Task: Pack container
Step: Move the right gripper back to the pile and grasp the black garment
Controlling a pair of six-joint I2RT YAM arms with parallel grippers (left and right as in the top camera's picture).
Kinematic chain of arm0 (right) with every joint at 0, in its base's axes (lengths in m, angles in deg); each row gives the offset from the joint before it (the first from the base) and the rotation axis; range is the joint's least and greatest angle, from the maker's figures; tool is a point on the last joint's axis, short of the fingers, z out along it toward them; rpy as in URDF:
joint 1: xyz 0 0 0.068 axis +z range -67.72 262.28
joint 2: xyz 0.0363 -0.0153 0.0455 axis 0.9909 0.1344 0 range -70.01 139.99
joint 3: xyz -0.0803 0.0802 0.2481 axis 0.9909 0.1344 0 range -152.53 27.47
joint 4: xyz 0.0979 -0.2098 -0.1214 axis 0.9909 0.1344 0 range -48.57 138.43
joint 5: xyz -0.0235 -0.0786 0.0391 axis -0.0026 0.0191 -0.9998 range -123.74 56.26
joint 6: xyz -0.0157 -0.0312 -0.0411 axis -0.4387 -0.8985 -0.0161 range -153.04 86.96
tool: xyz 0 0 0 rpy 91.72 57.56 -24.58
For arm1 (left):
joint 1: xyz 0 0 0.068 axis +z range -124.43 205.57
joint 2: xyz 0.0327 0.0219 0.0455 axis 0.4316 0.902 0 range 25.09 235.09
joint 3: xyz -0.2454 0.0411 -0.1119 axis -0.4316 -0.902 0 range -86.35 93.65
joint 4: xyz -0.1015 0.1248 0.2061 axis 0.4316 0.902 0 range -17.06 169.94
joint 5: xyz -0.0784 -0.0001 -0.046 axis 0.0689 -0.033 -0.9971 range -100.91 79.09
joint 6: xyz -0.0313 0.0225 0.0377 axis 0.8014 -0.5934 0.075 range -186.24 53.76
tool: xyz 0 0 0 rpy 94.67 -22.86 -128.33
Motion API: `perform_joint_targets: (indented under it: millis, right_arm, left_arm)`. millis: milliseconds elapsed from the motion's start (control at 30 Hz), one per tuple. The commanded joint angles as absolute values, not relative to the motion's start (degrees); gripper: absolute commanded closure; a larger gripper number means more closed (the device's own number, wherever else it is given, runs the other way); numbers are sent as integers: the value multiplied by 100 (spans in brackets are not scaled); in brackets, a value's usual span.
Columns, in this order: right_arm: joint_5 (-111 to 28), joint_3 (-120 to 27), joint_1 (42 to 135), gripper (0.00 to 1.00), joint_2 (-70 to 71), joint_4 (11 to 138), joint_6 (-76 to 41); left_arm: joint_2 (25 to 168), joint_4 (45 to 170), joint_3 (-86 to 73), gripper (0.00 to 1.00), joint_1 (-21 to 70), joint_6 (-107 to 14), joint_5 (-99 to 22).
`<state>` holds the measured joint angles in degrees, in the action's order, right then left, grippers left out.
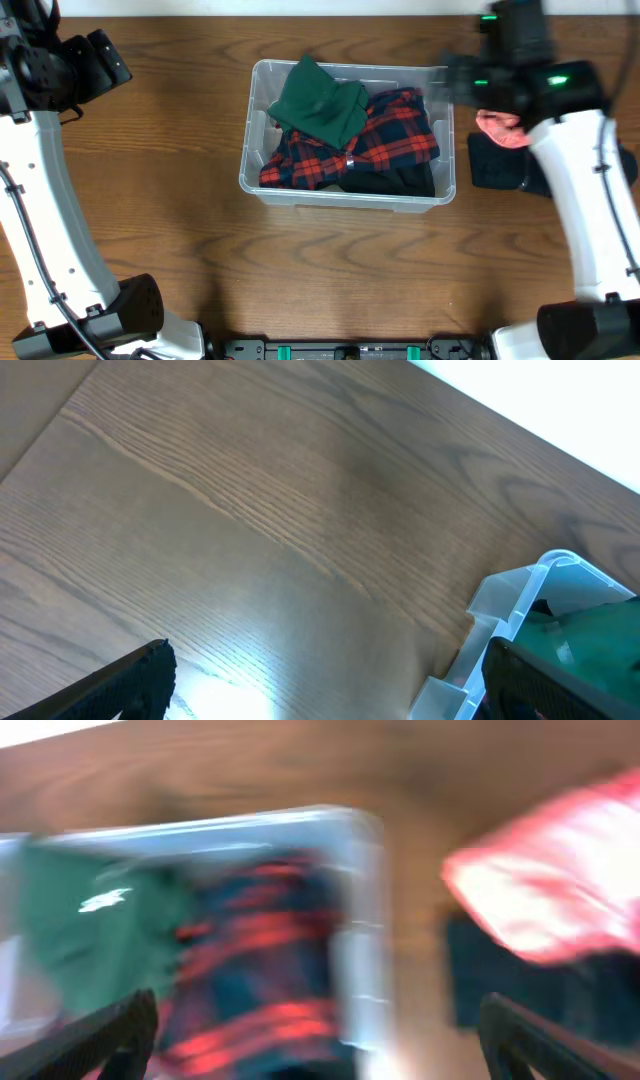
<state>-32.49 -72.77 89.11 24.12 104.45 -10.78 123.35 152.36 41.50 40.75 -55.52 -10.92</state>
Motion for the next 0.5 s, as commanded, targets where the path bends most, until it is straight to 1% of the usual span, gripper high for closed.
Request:
perform_joint_targets:
  millis: [0,100,200,300,467]
  right_arm:
    - [-3028,-7214,8023,1,2392,10817,-433]
    - [-2971,-7000,7376,1,2403,10904,-438]
    - [-2866,-6718,6920,1,2407,10863,-621]
    - [-2759,-6375,6649,2,2412,10795,-770]
    - [-2117,-5863,6463,2,2412,10755,-781]
  left_arm:
    - [12357,15238,4137,2,4093,-5522,-1064]
    - [12357,15238,4137,2,4093,-5522,-1064]
    - [12357,15238,4137,2,4093,-5522,-1064]
    - [12357,15238,4137,2,4093,-5522,-1064]
    - [12357,15238,4137,2,4093,-5522,-1064]
